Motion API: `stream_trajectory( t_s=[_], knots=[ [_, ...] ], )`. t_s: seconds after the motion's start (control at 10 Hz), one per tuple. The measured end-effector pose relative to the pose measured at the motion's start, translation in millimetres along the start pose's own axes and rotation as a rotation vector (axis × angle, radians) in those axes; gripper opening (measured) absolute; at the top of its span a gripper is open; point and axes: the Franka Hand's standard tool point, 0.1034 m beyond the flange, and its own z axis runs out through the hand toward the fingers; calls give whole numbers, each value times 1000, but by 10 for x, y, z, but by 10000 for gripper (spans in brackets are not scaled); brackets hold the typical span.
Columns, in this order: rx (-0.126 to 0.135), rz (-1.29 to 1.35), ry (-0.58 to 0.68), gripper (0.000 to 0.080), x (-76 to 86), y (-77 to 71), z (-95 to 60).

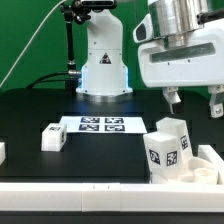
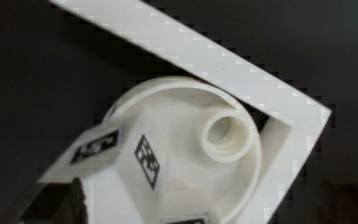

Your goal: Assemble stool

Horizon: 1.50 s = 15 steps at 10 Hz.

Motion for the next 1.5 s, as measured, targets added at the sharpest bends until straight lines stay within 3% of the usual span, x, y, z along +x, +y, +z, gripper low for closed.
stream_trajectory(
  t_s=[0.5,0.9,1.2,1.5],
  knots=[
    [-61,-631,10,649,24,24,7],
    [-75,-892,9,649,47,43,7],
    [-130,-1275,-1,649,8,52,33],
    [-158,-1502,-14,649,-1,85,56]
  ],
)
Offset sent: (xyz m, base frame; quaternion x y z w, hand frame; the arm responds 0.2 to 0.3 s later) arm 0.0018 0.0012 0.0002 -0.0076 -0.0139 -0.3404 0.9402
